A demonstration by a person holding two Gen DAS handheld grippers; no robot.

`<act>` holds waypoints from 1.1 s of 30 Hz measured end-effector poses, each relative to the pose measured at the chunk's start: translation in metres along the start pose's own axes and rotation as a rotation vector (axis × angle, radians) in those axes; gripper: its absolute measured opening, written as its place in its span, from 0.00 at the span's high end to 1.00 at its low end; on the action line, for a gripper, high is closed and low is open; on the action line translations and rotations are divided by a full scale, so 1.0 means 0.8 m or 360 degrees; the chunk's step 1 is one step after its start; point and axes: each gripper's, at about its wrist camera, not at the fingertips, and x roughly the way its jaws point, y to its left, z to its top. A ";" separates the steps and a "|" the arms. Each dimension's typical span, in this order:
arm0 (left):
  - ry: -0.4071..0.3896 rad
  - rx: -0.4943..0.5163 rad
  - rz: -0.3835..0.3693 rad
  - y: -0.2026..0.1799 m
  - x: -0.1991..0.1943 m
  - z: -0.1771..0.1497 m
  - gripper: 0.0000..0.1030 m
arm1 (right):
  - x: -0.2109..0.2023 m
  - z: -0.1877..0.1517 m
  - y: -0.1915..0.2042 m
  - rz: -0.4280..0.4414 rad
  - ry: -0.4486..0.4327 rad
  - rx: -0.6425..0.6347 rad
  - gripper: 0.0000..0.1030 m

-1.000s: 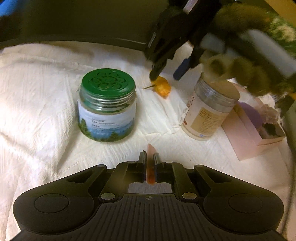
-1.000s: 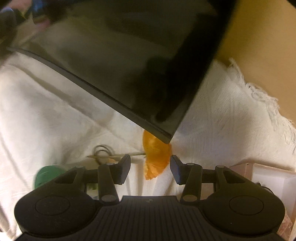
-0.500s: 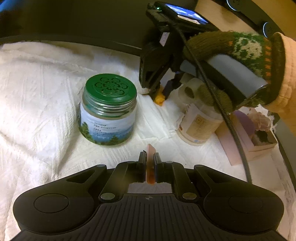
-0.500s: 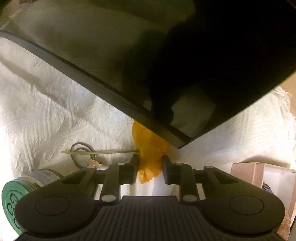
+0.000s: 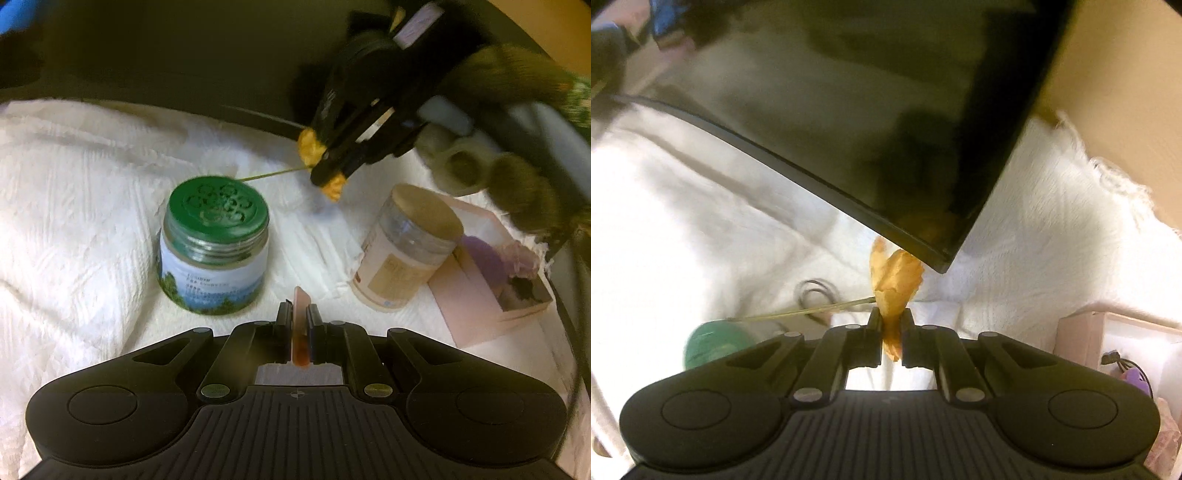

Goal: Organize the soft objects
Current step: 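Carry the flower into the pink box and open the right tool while the left tool drops the clip there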

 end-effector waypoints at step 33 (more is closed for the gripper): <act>-0.0213 0.0384 -0.0387 -0.214 -0.011 0.113 0.90 | -0.228 -0.126 -0.239 -0.0094 -0.0587 0.0311 0.91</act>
